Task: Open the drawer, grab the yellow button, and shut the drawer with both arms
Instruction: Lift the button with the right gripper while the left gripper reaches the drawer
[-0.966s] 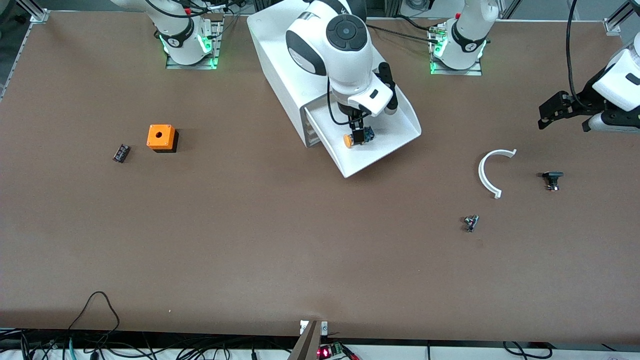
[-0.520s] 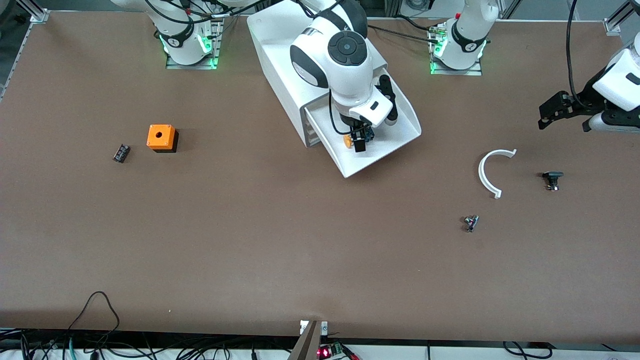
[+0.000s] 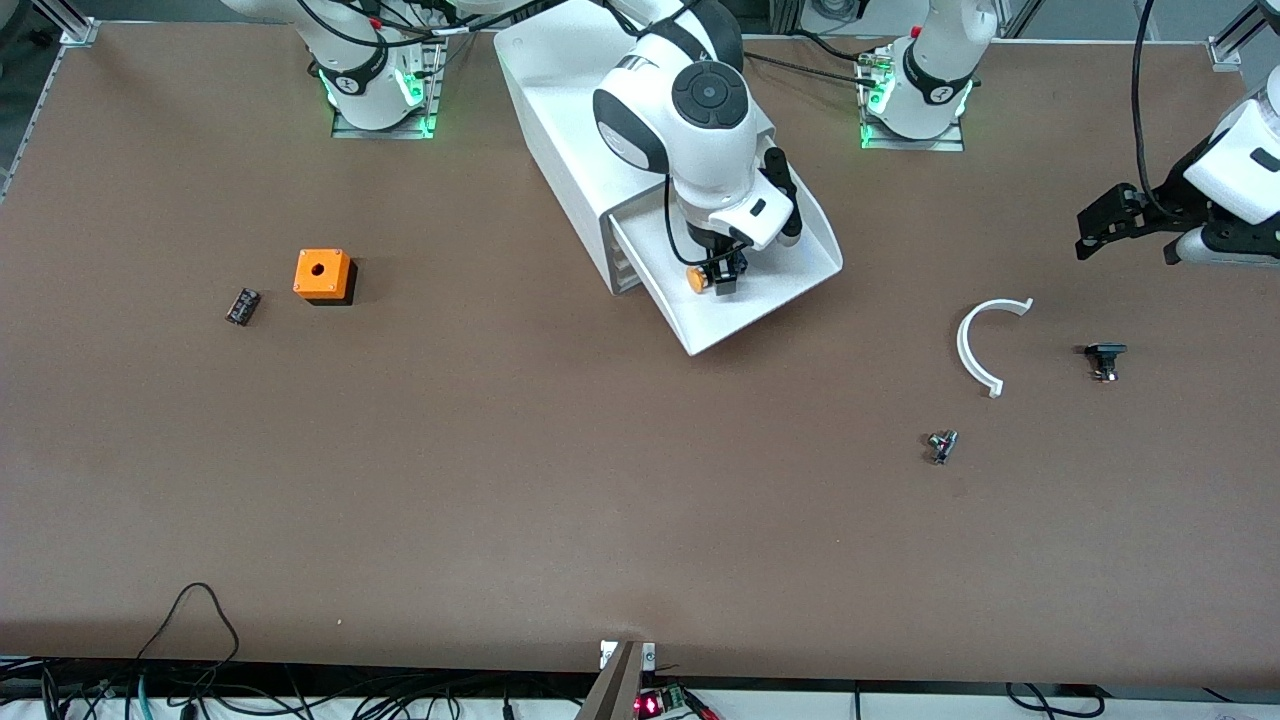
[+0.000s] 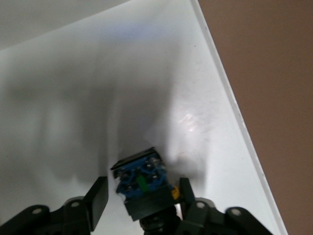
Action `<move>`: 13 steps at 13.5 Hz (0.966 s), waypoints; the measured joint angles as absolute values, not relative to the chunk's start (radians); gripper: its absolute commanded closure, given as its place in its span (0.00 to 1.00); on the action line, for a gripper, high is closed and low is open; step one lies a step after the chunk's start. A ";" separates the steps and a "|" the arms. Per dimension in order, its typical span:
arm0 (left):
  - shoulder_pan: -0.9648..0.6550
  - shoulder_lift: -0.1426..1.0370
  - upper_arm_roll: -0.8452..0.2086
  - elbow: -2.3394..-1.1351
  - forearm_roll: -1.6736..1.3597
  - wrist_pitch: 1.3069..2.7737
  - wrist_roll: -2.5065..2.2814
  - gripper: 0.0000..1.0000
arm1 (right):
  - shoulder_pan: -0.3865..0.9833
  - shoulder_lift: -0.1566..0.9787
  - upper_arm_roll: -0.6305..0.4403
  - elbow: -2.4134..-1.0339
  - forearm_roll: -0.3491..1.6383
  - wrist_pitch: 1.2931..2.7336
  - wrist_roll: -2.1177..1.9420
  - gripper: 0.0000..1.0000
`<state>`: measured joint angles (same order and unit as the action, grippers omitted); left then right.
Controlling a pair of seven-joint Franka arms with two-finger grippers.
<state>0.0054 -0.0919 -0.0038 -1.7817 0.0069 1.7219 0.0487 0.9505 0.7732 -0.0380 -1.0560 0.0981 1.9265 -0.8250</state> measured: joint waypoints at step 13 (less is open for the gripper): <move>-0.007 0.004 -0.028 -1.797 0.003 1.764 -0.150 0.00 | 0.920 0.656 -0.079 -1.017 0.098 1.900 -0.790 0.76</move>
